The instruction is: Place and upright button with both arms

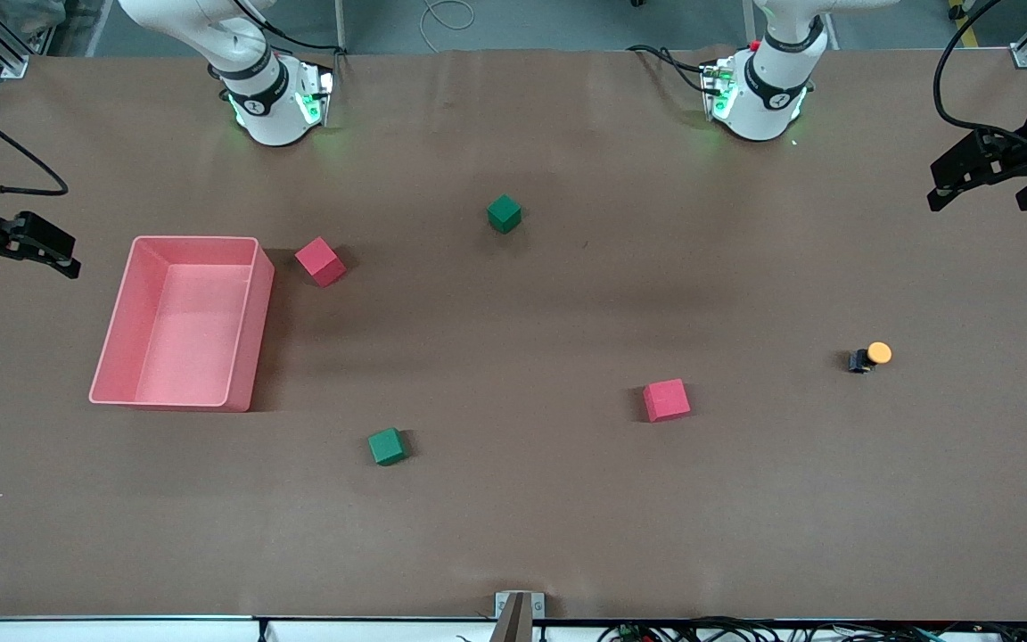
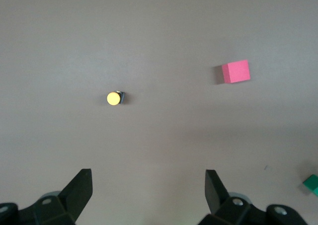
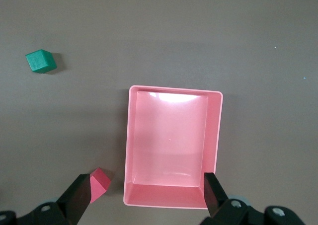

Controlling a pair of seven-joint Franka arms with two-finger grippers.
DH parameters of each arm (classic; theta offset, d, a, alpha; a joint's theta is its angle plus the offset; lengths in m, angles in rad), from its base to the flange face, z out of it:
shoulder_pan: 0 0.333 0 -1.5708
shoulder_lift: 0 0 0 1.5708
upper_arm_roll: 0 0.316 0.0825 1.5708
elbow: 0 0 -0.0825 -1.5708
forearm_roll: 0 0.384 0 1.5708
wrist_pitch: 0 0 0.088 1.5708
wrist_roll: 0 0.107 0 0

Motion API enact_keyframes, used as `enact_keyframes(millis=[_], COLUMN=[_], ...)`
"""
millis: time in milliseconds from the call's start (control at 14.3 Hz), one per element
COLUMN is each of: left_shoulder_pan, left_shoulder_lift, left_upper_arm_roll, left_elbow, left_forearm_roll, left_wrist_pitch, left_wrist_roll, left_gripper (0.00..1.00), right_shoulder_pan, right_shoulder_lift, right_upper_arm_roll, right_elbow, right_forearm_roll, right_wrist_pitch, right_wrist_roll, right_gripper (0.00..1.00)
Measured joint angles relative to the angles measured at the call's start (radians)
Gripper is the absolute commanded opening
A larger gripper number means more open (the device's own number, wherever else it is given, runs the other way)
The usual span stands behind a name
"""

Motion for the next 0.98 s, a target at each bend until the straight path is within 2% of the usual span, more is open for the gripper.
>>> enact_keyframes(millis=[980], left_shoulder_pan=[0.024], left_shoulder_lift=[0.001], left_upper_arm_roll=[-0.001], left_elbow=[-0.026], left_forearm_roll=[0.0], left_wrist_pitch=[-0.014], left_wrist_roll=[0.006], left_gripper=[1.0], right_shoulder_pan=[0.0], right_shoulder_lift=[0.0], right_upper_arm_roll=[0.0], right_elbow=[-0.001], right_forearm_roll=[0.0], right_wrist_pitch=[-0.004], right_wrist_roll=[0.0], right_gripper=[1.0])
